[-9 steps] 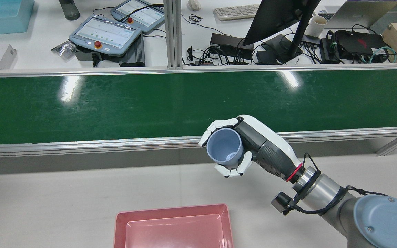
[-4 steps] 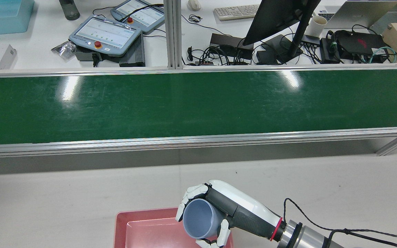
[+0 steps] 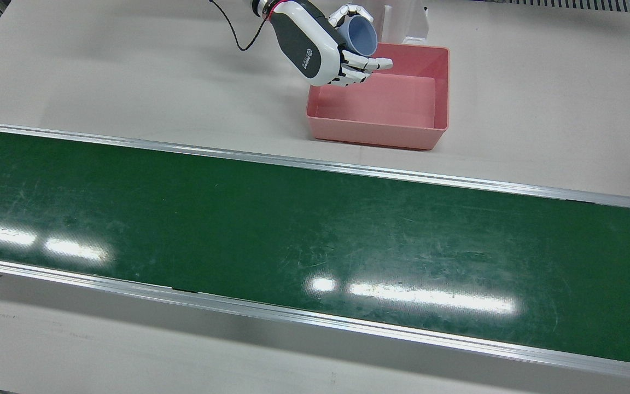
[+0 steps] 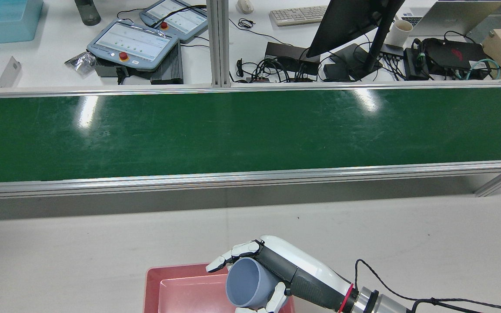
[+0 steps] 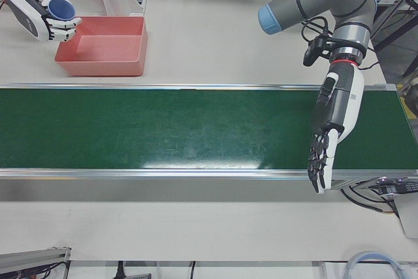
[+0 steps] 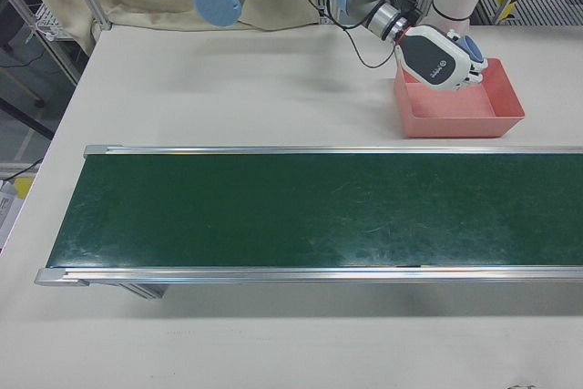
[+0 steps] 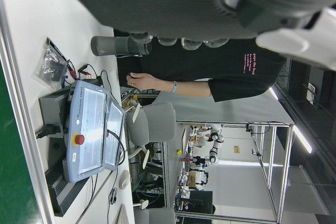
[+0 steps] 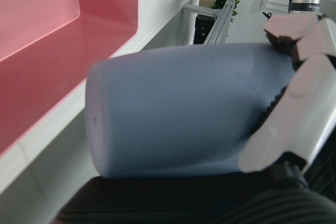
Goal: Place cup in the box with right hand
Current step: 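Open the right hand fingers to release the cup in the box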
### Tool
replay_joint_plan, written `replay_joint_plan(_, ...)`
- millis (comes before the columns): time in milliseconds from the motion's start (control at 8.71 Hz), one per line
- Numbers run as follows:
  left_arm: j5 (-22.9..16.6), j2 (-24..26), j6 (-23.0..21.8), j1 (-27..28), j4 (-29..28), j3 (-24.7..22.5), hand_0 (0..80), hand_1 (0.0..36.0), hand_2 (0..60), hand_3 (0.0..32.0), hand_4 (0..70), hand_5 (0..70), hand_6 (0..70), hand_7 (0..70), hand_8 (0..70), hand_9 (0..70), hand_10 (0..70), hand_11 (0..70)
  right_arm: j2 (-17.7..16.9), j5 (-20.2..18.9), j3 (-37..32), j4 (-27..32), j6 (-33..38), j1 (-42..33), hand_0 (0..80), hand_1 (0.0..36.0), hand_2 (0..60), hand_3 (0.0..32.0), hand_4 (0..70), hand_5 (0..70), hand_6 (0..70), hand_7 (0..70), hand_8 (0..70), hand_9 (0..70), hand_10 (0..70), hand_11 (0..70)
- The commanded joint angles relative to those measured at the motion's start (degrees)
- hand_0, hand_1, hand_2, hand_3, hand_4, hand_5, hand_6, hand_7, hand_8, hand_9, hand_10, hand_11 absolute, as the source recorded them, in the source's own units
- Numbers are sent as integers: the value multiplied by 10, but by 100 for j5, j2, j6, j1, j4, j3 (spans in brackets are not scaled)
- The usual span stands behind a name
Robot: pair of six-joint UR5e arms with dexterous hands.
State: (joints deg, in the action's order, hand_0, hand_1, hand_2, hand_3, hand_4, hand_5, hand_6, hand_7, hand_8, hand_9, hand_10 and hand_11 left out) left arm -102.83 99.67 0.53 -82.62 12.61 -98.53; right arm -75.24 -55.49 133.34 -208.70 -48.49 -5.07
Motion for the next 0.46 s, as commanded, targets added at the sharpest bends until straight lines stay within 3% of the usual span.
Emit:
replay_joint_plan(0, 0, 0, 0, 0, -5, 0, 0, 0, 0, 0, 0, 0, 0, 0, 0, 0, 0, 0, 0, 12, -1, 49, 6, 6, 447, 10, 0, 0, 168, 0, 66, 401, 3, 66, 0, 0)
replay_joint_plan(115, 0, 0, 0, 9, 4, 0, 0, 0, 0, 0, 0, 0, 0, 0, 0, 0, 0, 0, 9, 12, -1, 49, 15, 6, 452, 5, 0, 0, 191, 0, 73, 436, 4, 73, 0, 0)
replay_joint_plan(230, 0, 0, 0, 0, 4, 0, 0, 0, 0, 0, 0, 0, 0, 0, 0, 0, 0, 0, 9, 12, 8, 49, 15, 6, 433, 17, 0, 0, 168, 0, 77, 454, 5, 76, 0, 0)
replay_joint_plan(345, 0, 0, 0, 0, 4, 0, 0, 0, 0, 0, 0, 0, 0, 0, 0, 0, 0, 0, 18, 20, 8, 66, 23, 6, 461, 0, 0, 0, 203, 0, 77, 448, 5, 75, 0, 0)
